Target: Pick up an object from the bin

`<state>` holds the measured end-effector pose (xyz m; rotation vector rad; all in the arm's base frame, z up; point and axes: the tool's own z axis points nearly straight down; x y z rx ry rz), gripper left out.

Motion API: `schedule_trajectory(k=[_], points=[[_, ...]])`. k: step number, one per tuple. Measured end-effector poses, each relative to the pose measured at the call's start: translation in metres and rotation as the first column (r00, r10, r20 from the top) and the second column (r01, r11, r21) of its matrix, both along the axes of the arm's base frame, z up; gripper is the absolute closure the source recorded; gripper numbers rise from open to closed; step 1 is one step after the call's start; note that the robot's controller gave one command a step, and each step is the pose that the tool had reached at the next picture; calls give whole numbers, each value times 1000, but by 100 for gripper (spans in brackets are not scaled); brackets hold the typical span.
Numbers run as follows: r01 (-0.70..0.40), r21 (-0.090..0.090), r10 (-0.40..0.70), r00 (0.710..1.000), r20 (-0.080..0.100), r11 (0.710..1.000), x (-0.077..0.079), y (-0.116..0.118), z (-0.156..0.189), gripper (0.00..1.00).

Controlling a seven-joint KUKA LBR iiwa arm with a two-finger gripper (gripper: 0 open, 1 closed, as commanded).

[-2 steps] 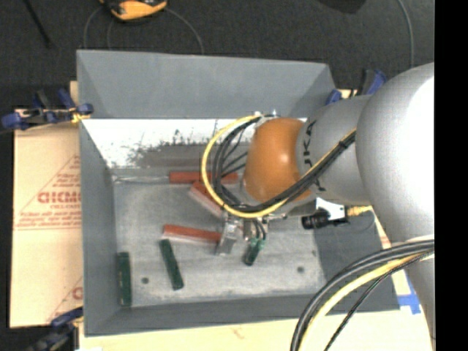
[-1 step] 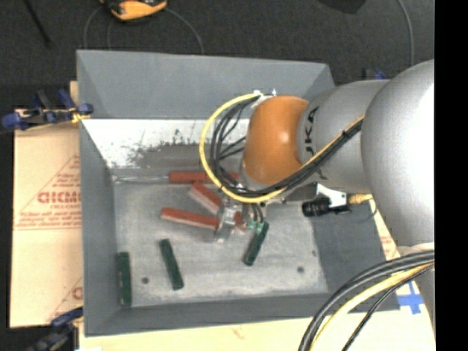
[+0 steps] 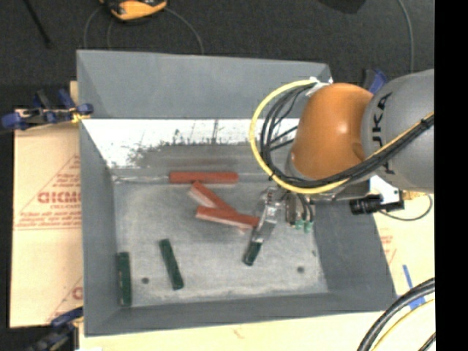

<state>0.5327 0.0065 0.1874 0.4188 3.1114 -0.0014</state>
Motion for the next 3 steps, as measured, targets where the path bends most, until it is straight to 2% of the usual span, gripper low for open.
schedule_trajectory(k=[1, 2, 3], points=[[0, 0, 0, 1000, 0, 1000, 0, 0, 0, 100], [-31, 0, 31, 1000, -6, 1000, -2, 7, 40, 100], [-47, 0, 47, 999, -2, 999, -1, 8, 55, 100]])
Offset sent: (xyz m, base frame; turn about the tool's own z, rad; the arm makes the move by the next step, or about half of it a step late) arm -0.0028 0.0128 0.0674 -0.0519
